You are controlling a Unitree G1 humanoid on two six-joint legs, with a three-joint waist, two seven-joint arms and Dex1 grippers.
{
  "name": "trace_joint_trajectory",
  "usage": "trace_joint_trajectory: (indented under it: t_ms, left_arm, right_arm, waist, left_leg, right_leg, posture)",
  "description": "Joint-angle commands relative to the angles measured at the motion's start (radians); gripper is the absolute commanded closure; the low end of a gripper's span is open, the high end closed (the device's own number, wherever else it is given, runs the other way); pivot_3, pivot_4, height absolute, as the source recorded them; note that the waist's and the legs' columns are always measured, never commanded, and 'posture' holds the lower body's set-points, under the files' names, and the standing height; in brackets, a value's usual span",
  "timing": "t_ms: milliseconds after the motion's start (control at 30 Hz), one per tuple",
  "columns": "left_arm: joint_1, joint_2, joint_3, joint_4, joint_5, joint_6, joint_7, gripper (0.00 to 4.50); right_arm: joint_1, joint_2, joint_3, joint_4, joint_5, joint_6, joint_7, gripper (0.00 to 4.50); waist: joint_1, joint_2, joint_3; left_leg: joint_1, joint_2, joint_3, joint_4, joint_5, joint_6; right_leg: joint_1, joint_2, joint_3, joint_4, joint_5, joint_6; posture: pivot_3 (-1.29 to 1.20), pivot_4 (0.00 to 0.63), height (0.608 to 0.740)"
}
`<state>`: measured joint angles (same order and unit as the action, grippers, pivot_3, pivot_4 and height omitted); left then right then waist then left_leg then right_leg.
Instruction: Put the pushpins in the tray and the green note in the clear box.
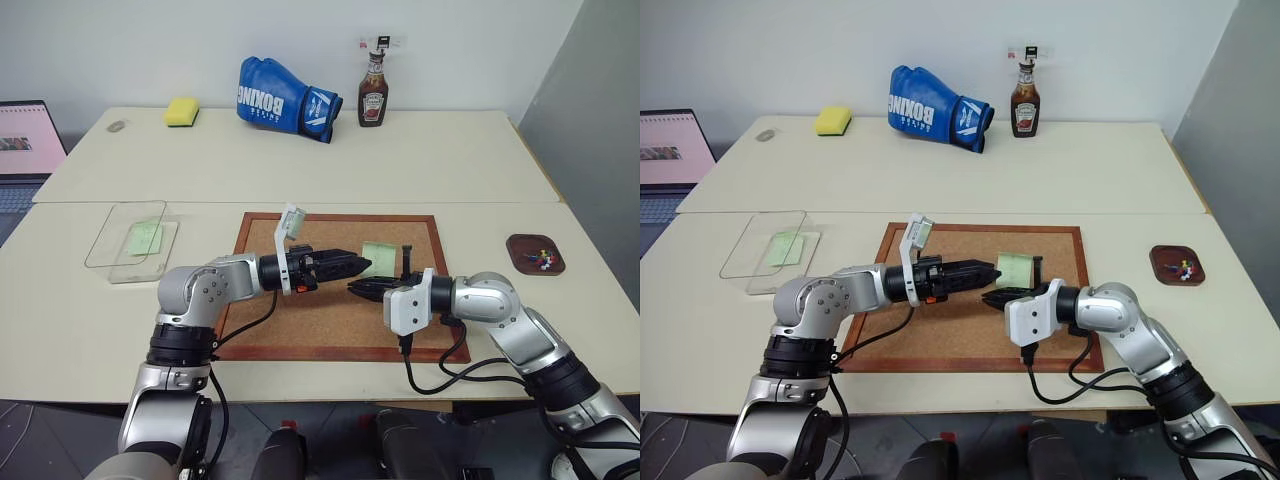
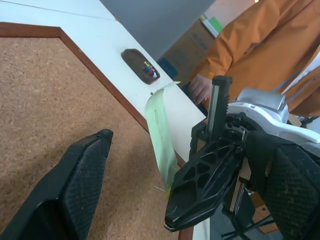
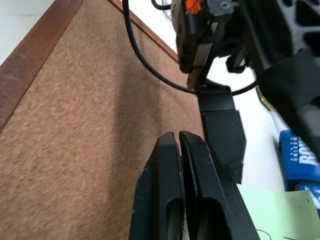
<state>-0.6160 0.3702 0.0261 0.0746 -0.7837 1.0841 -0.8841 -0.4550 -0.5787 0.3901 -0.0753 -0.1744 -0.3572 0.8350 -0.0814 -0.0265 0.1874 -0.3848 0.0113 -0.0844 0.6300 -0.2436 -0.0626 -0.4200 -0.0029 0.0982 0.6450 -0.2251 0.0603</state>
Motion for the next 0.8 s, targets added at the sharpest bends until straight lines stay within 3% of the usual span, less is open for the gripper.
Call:
trace_joint_trajectory:
  t_ms: [33,200,800]
  left_arm:
    - [-0.006,-0.020,-0.012,-0.030,-0.016,0.001,-0.004,0.05]
    - [-0.006,-0.035,-0.013,-0.022,-0.009,-0.007,0.006,0.05]
    - [0.001,-0.044,-0.012,-0.023,-0.008,-0.017,0.020,3.31]
  right_arm:
    - [-0.026,0.016,0.000,-0.069,0.005,0.001,0.013,4.50]
    - [-0.025,0.030,0.005,-0.090,0.000,0.009,0.020,4.50]
    - [-0.014,0.039,0.002,-0.080,-0.011,-0.005,0.007,4.50]
  waist:
    - [0.001,0.000,0.000]
    - [0.001,0.000,0.000]
    - [0.001,0.000,0.000]
  left_leg:
    - [0.000,0.000,0.000,0.000,0.000,0.000]
    - [0.000,0.000,0.000,0.000,0.000,0.000]
    - [0.000,0.000,0.000,0.000,0.000,0.000]
  right_leg:
    - [0.000,0.000,0.000,0.000,0.000,0.000]
    - [0.000,0.000,0.000,0.000,0.000,0.000]
    - [0.000,0.000,0.000,0.001,0.000,0.000]
  posture:
    - [0.00,0.150,0.740]
    - [0.00,0.150,0.740]
    - [0.00,0.150,0.740]
